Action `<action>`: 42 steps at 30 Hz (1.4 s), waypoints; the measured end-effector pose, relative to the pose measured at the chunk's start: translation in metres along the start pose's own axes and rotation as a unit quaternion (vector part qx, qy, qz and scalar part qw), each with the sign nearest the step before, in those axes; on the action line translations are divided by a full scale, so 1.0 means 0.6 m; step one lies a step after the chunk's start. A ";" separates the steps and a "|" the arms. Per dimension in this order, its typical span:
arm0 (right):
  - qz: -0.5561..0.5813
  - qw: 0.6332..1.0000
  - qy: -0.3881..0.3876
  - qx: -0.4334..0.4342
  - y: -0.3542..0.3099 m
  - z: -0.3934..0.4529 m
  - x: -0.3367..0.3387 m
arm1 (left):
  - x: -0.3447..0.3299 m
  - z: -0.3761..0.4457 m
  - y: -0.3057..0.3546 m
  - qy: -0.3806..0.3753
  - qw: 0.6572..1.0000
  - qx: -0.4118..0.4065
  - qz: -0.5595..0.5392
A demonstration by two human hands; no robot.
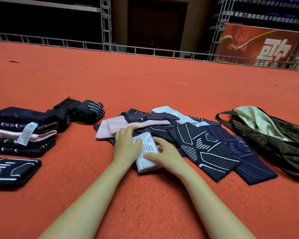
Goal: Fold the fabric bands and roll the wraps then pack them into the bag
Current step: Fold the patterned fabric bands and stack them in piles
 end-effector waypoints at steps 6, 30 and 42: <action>0.093 0.994 0.020 0.052 -0.018 -0.008 -0.008 | 0.015 -0.007 0.011 -0.089 0.984 0.016 -0.151; 0.189 0.981 -0.005 -0.031 -0.203 0.035 -0.418 | 0.495 -0.059 -0.204 0.094 0.989 0.103 0.051; 0.001 1.000 -0.017 0.017 -0.159 0.031 -0.379 | 0.470 -0.069 -0.224 0.113 0.947 0.047 0.297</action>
Point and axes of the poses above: each hand's wrist, its own z-axis towards the middle knuckle, its own x-axis out of the back of the hand, y = z × x, the point moved 8 cm from there along z, towards the middle knuckle, and after that the axes turned 12 degrees about x, right-handed, at the moved point
